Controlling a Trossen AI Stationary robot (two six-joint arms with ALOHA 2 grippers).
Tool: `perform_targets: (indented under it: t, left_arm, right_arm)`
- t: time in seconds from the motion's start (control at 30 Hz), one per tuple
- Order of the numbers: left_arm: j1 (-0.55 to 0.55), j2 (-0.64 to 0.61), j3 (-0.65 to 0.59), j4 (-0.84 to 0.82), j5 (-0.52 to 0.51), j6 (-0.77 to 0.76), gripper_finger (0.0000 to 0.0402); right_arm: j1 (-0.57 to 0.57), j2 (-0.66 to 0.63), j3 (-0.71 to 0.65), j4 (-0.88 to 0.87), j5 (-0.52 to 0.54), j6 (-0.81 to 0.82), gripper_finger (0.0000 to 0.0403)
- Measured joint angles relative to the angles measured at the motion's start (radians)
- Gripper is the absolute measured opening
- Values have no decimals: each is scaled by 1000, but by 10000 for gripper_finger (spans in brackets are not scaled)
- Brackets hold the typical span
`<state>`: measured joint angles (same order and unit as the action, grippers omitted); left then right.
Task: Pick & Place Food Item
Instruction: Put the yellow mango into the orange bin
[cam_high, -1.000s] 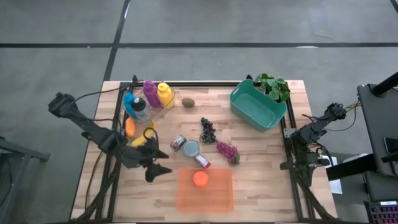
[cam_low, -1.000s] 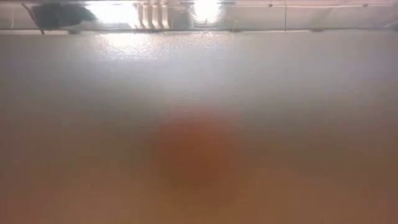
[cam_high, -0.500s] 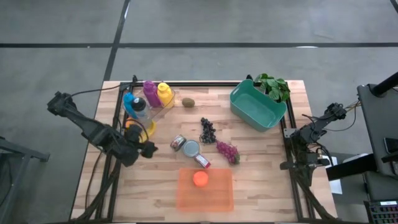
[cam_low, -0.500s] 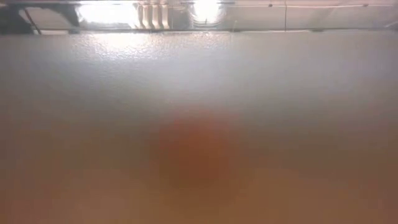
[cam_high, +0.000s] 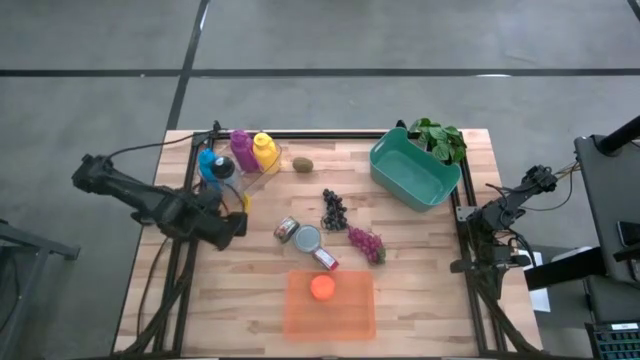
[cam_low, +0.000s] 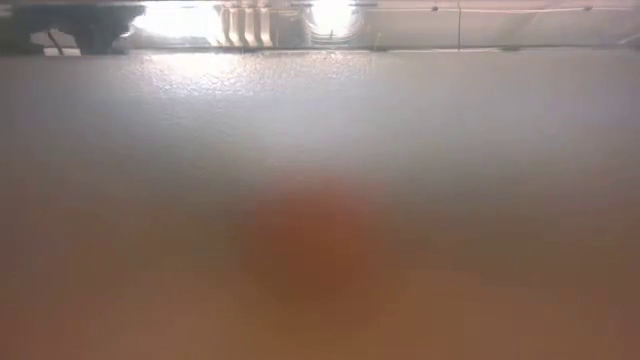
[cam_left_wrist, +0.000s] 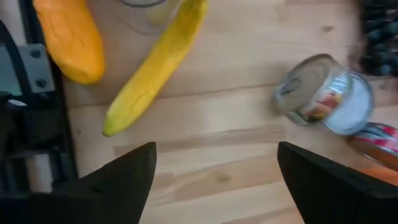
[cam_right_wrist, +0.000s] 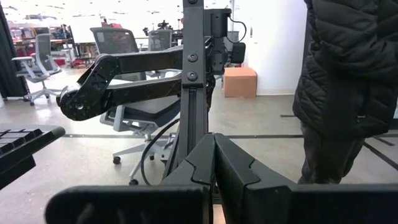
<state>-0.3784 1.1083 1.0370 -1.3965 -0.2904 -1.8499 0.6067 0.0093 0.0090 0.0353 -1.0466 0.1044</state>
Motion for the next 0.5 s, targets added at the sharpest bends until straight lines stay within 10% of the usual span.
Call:
perform_targets:
  t: [0.5]
  left_arm:
    - [310, 96, -2, -136, 153, 270, 334]
  right_arm:
    - [0, 0, 0, 0, 0, 0, 8]
